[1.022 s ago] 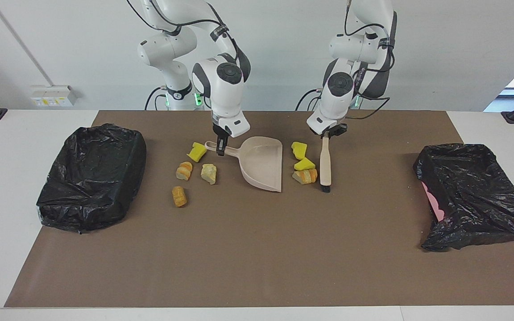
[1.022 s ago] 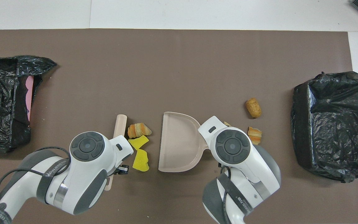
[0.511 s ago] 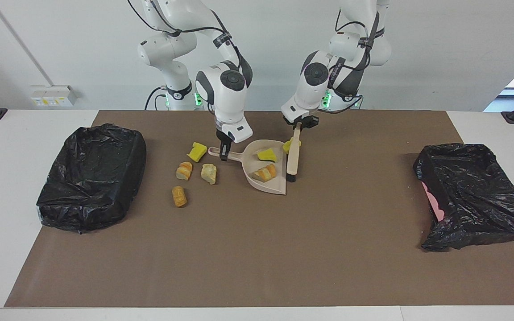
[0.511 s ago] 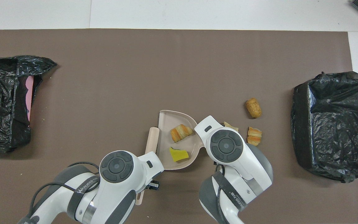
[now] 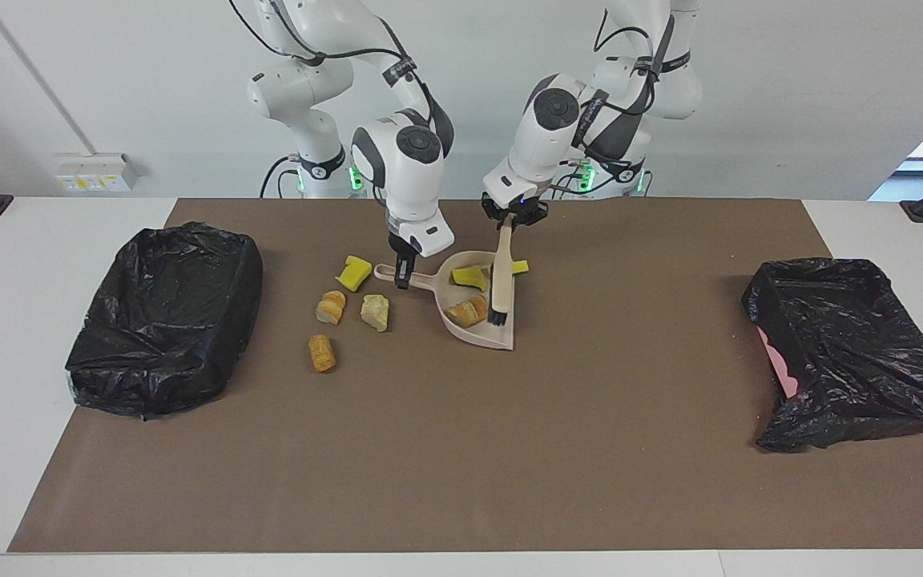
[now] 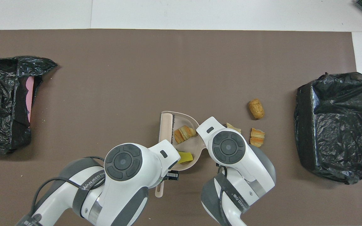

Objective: Sweep and dump trash in bin
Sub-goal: 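Sweep the yellow pieces into the dustpan with the left gripper's brush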

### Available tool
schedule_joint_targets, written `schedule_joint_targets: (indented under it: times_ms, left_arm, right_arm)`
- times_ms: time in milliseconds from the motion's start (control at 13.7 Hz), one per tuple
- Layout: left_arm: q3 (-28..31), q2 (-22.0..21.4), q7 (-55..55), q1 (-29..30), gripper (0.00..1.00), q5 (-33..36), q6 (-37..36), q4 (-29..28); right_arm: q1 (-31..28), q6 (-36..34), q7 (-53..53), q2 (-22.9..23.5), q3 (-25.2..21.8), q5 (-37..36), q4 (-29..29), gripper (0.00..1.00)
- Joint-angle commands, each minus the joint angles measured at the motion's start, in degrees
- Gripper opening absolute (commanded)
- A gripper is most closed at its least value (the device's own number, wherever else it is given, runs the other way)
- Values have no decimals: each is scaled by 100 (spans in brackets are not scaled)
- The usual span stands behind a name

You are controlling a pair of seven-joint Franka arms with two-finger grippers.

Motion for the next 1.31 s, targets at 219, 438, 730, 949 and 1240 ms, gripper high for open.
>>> schedule_joint_targets:
  times_ms: [219, 438, 730, 949, 1240]
  left_arm:
    - [37, -375, -1564, -61, 0, 723, -1538, 32]
    - [10, -770, -1872, -96, 0, 743, -1753, -477]
    - [-7, -825, -2110, -368, 0, 726, -1394, -909]
    - [-7, -527, -2086, -640, 0, 455, -709, -997]
    - [-16, -280, -1997, -799, 0, 190, -259, -735]
  right_arm:
    - [30, 58, 255, 71, 11, -177, 8, 0]
    - [-23, 23, 194, 44, 20, -177, 26, 0]
    - [-23, 23, 202, 44, 20, -177, 26, 0]
    - [-23, 23, 202, 44, 20, -177, 26, 0]
    - [-23, 14, 211, 35, 20, -177, 26, 0]
